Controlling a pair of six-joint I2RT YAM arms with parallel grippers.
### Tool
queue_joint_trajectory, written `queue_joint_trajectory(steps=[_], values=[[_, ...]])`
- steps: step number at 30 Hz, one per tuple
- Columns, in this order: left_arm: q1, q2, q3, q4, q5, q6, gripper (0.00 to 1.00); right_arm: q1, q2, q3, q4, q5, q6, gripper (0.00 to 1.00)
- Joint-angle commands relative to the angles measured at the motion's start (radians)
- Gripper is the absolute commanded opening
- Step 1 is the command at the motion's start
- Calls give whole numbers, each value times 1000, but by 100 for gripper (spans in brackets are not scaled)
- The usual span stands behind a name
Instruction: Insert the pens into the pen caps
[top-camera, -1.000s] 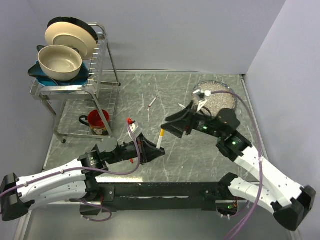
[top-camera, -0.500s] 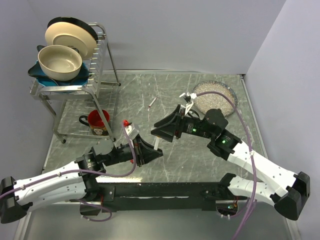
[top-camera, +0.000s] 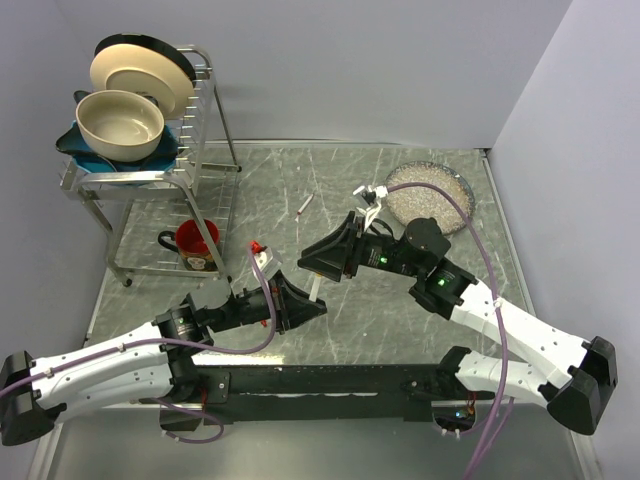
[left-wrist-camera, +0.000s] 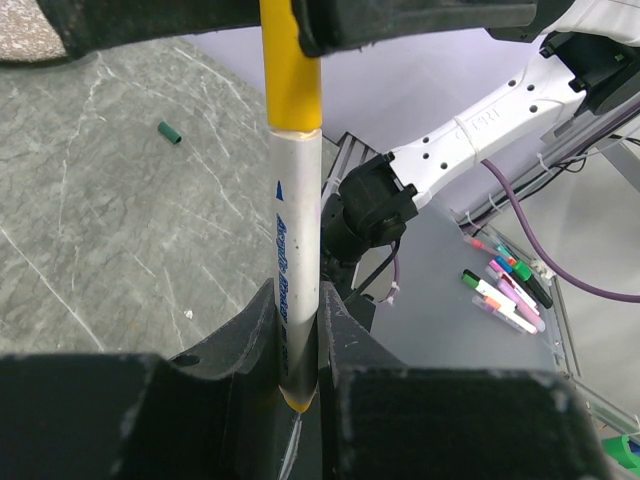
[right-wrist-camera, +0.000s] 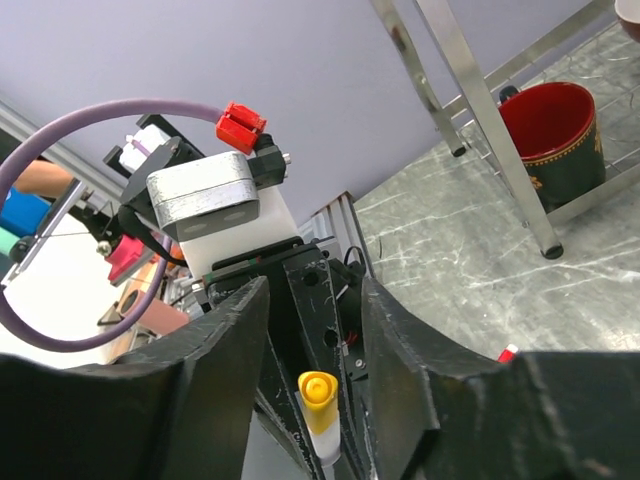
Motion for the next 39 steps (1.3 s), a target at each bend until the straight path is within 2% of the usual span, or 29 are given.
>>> queue_joint_trajectory(steps=[1,9,14,18,20,24,30,39], values=[[-1,-3,5,36,2,1,1,14,-27,22,47,18,-6,47],[-1,-3,5,39,6,-1,1,22,-47,-8,59,33,-1,46],[-1,-5,5,46,4,-4,1,29,-53,-39,102,35,35,30],[-1,-3,8,53,10,-2,1,46,-54,-65,124,46,46,28],[-1,-3,12,48,12,-1,1,57,-54,-71,118,56,40,23],[-1,-5,23,40,-10,-2,1,72,-73,-88,115,92,39,0],[-1,21,49,20,-96,-2,1,132,-76,-99,73,181,22,0],[-1,20,63,-21,-240,34,1,241,-42,-34,-187,355,-23,0]])
